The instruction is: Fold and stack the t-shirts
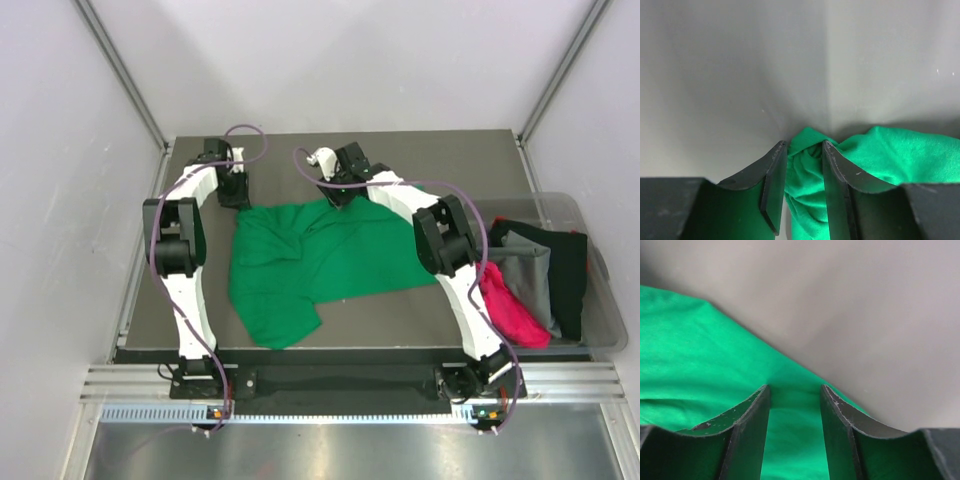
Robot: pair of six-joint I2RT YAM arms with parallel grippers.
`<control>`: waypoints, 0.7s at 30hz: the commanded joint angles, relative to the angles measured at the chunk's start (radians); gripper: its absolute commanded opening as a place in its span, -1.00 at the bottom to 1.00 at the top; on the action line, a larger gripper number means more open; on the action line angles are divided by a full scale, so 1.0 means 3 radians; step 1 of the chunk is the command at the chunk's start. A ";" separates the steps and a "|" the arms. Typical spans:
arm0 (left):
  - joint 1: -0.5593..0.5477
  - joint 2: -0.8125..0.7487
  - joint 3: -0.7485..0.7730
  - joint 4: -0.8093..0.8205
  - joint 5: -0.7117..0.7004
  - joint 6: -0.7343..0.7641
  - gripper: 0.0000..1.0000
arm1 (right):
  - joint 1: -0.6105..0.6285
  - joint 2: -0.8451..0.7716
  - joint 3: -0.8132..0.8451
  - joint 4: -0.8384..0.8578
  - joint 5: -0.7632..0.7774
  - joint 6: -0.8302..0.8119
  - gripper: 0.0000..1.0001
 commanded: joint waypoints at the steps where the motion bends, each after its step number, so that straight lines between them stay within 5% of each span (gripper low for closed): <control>1: 0.0053 0.0034 0.0178 0.0025 0.0043 -0.0003 -0.22 | -0.0079 -0.0060 -0.0028 -0.0053 0.0189 0.0023 -0.11; 10: 0.0043 -0.0150 0.0286 0.0092 0.0320 0.0084 -0.21 | -0.0314 0.0098 0.0187 -0.0186 0.0185 0.0238 -0.12; 21: 0.0028 -0.0518 -0.0006 0.0271 -0.0114 0.0186 -0.21 | -0.0508 0.0406 0.0765 -0.0283 0.0082 0.0371 -0.05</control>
